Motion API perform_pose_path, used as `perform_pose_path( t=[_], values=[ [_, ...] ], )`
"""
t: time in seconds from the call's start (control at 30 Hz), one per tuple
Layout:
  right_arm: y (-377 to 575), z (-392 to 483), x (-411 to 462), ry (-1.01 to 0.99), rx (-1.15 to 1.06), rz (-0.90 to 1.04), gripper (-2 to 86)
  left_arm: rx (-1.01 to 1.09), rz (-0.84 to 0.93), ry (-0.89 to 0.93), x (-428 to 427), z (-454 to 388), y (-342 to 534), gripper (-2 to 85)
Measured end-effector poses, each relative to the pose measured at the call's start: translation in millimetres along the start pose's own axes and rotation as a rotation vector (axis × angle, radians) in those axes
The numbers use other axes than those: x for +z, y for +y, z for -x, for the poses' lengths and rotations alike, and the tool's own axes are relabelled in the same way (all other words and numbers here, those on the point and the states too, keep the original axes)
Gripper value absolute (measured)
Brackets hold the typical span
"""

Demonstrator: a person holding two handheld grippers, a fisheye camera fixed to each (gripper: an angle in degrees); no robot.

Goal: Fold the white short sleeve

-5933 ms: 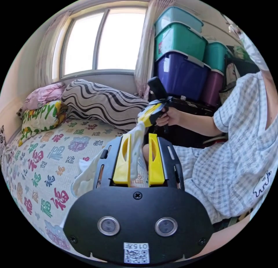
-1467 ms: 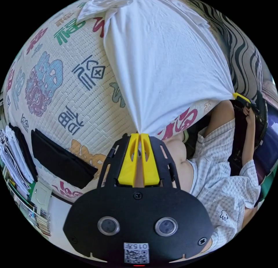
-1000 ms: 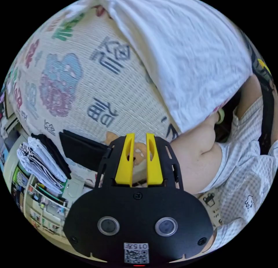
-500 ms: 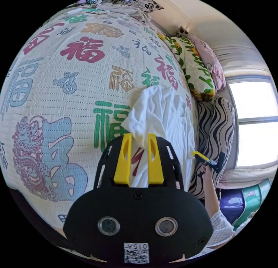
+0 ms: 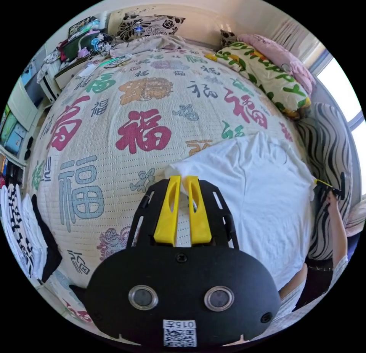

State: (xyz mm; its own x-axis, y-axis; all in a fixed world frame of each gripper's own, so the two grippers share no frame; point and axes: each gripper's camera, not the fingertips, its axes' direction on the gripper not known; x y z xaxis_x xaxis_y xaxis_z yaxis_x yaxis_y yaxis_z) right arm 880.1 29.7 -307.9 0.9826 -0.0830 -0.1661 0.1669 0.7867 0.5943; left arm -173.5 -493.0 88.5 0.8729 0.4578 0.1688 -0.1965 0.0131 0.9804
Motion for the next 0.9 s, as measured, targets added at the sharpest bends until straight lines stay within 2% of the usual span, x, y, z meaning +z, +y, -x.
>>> perform_pose_path(
  t=[0.13,0.2,0.23,0.33,0.4,0.47,0.53,0.6,0.63,0.7,0.8,0.87,0.9],
  values=[
    [-6.2,-11.1,-4.0,0.171,0.108,-0.032,6.2,0.033,0.012,-0.079,-7.5,-4.8,14.5,5.9],
    [-5.6,-13.9,-16.5,0.173,0.115,-0.112,4.5,0.057,-0.031,-0.122,-21.6,-9.6,22.1,6.0],
    [-5.2,-8.9,-23.0,0.08,0.029,-0.161,2.7,0.082,-0.071,-0.13,-32.2,-15.6,27.7,5.9],
    [-9.8,19.0,-22.1,-0.134,-0.242,-0.114,1.7,0.151,-0.16,-0.101,-51.9,-37.2,42.2,5.6],
    [-13.8,35.7,-11.1,-0.113,-0.322,-0.044,0.6,0.206,-0.169,-0.017,-51.5,-51.2,47.3,5.6],
    [-23.8,37.5,17.2,0.095,-0.25,0.082,-0.2,0.234,-0.096,0.028,-32.8,-65.8,46.9,5.5],
    [-26.6,23.7,35.9,0.185,-0.139,0.171,-0.3,0.206,-0.013,-0.06,-13.1,-69.1,46.2,5.6],
    [-16.3,7.1,32.4,0.135,-0.026,0.108,-0.2,0.191,0.017,-0.179,-5.5,-68.6,53.1,5.9],
    [-3.5,-2.3,22.3,0.034,0.006,0.026,0.3,0.17,0.0,-0.236,-9.7,-66.9,62.2,5.9],
    [20.0,-12.9,8.9,-0.099,-0.024,-0.05,1.5,0.13,-0.04,-0.287,-20.1,-63.5,82.1,5.9],
    [64.0,-30.4,-0.4,-0.199,-0.035,-0.001,5.6,0.067,-0.043,-0.048,-31.0,-59.3,121.4,6.4],
    [110.8,-35.1,-2.3,-0.32,-0.107,0.092,7.0,0.101,0.053,0.166,-30.5,-75.0,157.7,7.5],
    [123.8,-35.3,-2.1,-0.331,-0.122,0.12,7.2,0.125,0.087,0.192,-30.1,-81.5,167.8,7.7]
  ],
)
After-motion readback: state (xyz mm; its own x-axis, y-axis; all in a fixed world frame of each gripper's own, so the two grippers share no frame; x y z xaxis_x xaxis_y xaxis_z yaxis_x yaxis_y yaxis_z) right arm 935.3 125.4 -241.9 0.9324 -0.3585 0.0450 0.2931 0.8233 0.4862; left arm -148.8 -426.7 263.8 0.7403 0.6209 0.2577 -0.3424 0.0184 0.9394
